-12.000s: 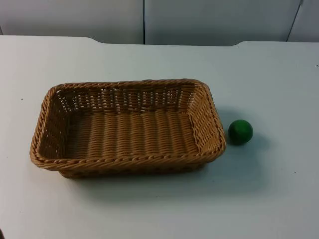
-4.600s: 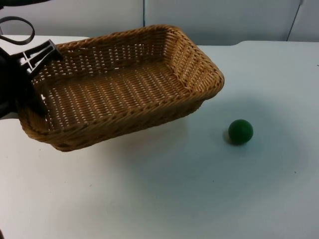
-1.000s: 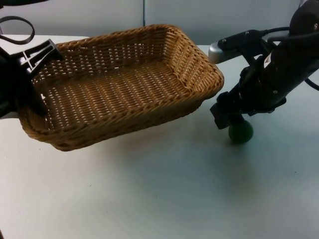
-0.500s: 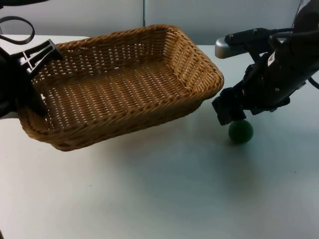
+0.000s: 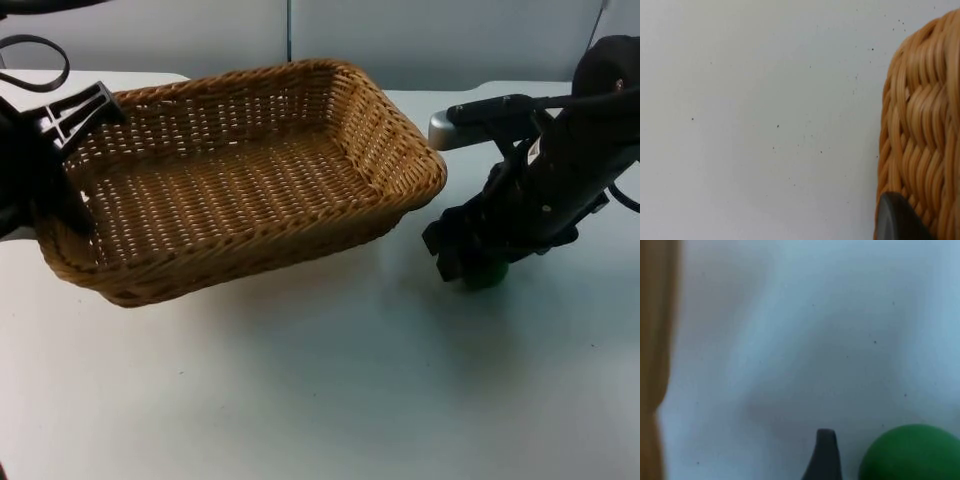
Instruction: Pick up the basket with the left hand and place the ball into the basket with the right hand.
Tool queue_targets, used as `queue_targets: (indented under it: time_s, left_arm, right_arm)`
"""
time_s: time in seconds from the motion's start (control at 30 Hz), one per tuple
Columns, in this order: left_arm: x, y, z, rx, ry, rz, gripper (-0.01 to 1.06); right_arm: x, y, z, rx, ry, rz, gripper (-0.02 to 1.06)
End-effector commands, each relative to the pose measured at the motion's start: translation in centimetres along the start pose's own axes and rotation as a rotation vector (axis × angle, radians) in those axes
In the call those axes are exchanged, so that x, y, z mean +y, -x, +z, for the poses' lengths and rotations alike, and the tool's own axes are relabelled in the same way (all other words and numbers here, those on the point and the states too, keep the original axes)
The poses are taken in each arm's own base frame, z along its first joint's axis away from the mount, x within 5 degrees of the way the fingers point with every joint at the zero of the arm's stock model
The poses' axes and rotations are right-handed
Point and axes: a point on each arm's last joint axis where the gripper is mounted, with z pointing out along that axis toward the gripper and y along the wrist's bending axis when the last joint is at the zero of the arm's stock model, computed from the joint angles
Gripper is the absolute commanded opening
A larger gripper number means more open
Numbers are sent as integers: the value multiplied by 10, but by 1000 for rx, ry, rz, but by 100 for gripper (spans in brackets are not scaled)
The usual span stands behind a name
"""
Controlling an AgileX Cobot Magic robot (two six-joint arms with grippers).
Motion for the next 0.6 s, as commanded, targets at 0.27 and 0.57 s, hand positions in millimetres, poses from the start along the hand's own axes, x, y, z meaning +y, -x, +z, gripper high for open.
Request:
queue_targets:
  time_s: [0.27,0.57]
  left_arm:
    - [-3,3,-4,-32,-25,-20,0]
    - [-3,3,-4,-32,-25,-20,0]
  right_arm:
    - [-1,-4,-1,47,0,13,4]
    - [-10,50,-60,-185,-40,-30,0]
